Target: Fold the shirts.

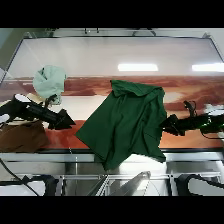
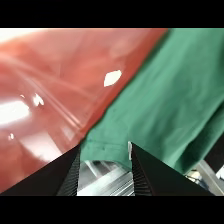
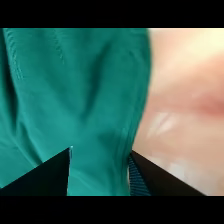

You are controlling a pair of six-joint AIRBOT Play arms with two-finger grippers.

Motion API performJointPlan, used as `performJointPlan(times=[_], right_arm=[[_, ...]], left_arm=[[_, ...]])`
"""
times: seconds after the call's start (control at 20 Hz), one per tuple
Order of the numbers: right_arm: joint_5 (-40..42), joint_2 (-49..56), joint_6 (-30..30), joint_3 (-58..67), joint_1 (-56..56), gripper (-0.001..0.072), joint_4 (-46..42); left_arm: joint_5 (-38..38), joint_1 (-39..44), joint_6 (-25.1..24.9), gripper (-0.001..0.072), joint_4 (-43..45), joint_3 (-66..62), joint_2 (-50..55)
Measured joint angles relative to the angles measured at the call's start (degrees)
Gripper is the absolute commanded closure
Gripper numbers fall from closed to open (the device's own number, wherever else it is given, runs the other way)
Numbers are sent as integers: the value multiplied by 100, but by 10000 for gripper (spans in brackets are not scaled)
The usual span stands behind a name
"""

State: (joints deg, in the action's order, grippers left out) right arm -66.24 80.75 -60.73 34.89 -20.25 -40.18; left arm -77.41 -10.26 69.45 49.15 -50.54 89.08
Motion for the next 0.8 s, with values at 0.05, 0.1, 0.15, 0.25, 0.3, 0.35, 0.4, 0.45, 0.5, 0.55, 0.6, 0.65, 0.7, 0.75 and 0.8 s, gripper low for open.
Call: performJointPlan(times=[0.05, 0.1, 0.15, 0.25, 0.3, 0.35, 0.4, 0.45, 0.5, 0.55, 0.6, 0.65, 0.7, 0.75, 0.8], right_arm=[[66, 26, 37, -26, 79, 306, 72], [157, 76, 85, -55, 179, 462, 190], [264, 120, 146, -76, 254, 536, 247], [413, 190, 310, -101, 358, 692, 503], [431, 212, 374, -109, 387, 692, 632], [472, 225, 431, -101, 404, 692, 734], [494, 234, 476, -76, 413, 692, 793], [494, 240, 505, -42, 402, 693, 817], [509, 240, 511, 4, 356, 693, 809], [439, 240, 507, 70, 249, 693, 741], [317, 240, 476, 133, 111, 693, 627], [192, 232, 372, 197, -85, 693, 446], [118, 214, 254, 240, -293, 693, 216], [-2, 188, 94, 269, -527, 693, -59], [-96, 155, -57, 273, -734, 693, -299]], left_arm=[[85, 125, 0, 423, 20, 48, 125], [59, 249, 2, 415, -11, 72, 254], [37, 352, -2, 415, -76, 63, 361], [-11, 560, -26, 420, -118, -46, 562], [-17, 667, -42, 539, -125, -129, 656], [39, 778, -50, 689, -140, -219, 750], [26, 896, -87, 689, -142, -334, 857], [-17, 1005, -90, 690, -103, -479, 949], [-48, 1091, -90, 690, -70, -640, 1029], [-103, 1147, -94, 691, -72, -850, 1110], [-85, 1169, -109, 691, -20, -1082, 1156], [-24, 1147, -107, 691, 44, -1360, 1185], [-74, 1084, -83, 691, 127, -1698, 1215], [-254, 1001, -15, 691, 94, -2079, 1220], [-306, 918, 48, 691, 48, -2455, 1217]])
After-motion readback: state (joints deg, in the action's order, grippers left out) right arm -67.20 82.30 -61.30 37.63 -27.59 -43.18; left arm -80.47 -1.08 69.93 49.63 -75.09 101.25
